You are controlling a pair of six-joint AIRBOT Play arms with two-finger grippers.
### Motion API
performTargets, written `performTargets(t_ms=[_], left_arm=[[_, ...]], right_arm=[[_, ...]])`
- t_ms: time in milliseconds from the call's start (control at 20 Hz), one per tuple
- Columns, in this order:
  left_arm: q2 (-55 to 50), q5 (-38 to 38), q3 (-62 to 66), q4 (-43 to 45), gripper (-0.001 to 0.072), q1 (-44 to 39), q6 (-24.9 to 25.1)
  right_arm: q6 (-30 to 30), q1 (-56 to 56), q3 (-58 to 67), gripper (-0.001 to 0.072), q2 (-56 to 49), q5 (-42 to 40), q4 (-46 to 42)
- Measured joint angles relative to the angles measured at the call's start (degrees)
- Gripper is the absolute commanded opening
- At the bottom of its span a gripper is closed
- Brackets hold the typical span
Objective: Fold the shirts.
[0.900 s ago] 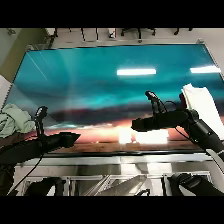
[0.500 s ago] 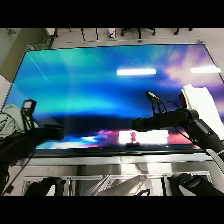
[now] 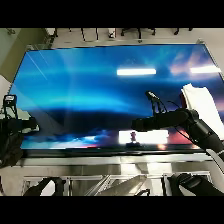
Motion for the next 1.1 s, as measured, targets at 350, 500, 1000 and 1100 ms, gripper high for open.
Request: performTargets(t_ms=[350,500,1000,1100], left_arm=[[-19.1,-6.8,10.5,1.7,0.0708,9.3,-0.2],[-25.9,-5.9,15.0,1.9,0.0021,9.8,-0.3],[-25.5,14.2,34.8,-4.6,0.0013,-1.1,0.0],[-20.5,16.3,38.6,-8.5,0.0013,-6.6,0.0]], right_arm=[[0.0,0.0,0.0,0.0021,0.0,0.0,0.0],[0.0,0.0,0.0,0.0021,0.0,0.0,0.0],[0.0,0.0,0.0,0.0021,0.0,0.0,0.0],[0.0,0.0,0.0,0.0021,0.0,0.0,0.0]])
